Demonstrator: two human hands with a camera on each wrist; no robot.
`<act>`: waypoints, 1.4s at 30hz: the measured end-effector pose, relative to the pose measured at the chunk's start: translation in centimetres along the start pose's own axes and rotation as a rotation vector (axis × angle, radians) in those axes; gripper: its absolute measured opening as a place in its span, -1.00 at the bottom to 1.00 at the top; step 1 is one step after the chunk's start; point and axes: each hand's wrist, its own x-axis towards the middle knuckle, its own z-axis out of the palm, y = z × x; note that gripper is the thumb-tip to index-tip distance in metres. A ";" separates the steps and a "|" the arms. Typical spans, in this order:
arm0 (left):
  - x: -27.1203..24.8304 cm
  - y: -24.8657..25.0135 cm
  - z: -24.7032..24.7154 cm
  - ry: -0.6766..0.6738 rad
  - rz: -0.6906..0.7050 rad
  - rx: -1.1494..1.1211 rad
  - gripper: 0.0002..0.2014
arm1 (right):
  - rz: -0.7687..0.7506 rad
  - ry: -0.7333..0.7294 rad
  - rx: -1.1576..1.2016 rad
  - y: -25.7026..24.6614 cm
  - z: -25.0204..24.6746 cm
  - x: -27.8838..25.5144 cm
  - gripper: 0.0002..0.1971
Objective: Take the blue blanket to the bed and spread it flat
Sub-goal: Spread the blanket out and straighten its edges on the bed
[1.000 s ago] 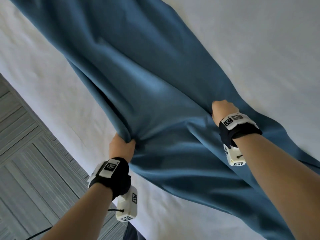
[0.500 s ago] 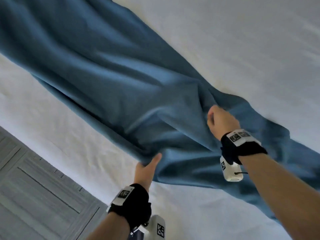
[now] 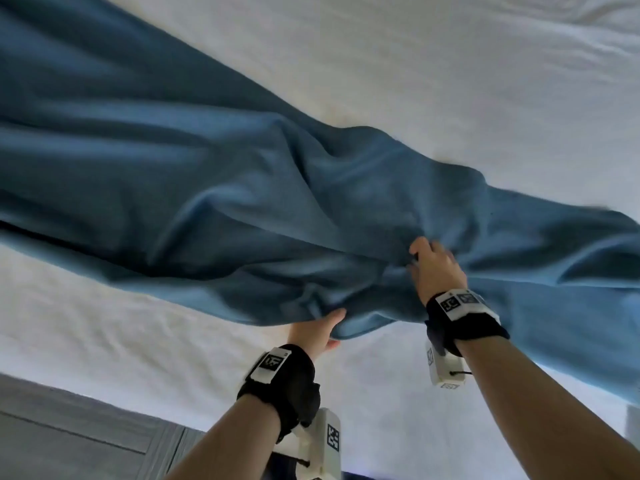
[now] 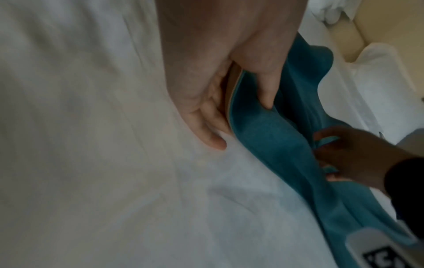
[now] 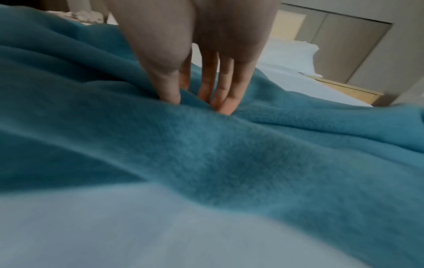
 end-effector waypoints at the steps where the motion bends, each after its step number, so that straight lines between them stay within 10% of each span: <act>1: 0.0 -0.4 0.1 0.016 -0.003 0.052 -0.81 | -0.018 -0.002 -0.027 0.3 -0.4 0.5 -0.77; 7: 0.2 -2.6 0.1 0.206 0.073 0.303 -0.83 | -0.033 0.195 0.126 4.9 -5.5 5.3 -0.90; 13: -1.0 -5.3 4.8 0.357 0.214 -0.193 -0.85 | -0.291 0.222 0.306 10.4 -5.8 3.7 -0.82; 17: -2.5 -7.4 11.6 0.169 0.141 -0.398 -0.96 | -0.291 -0.046 0.199 16.1 -2.3 -1.1 -0.59; 20: -2.8 -8.9 17.2 0.050 0.144 -0.294 -0.84 | -0.251 -0.121 0.024 19.9 0.1 -3.8 -0.43; 24: -2.6 -10.0 20.9 0.111 0.134 -0.207 -0.81 | -0.221 -0.056 0.007 21.8 1.9 -5.1 -0.70; 37: -5.6 -15.7 15.5 0.058 0.040 0.439 -0.94 | 0.055 0.260 0.129 26.0 -3.0 -1.6 -0.87; 42: -5.7 -15.8 16.5 0.066 0.232 0.302 -0.90 | 0.056 -0.080 0.177 29.0 -2.4 -4.0 -0.67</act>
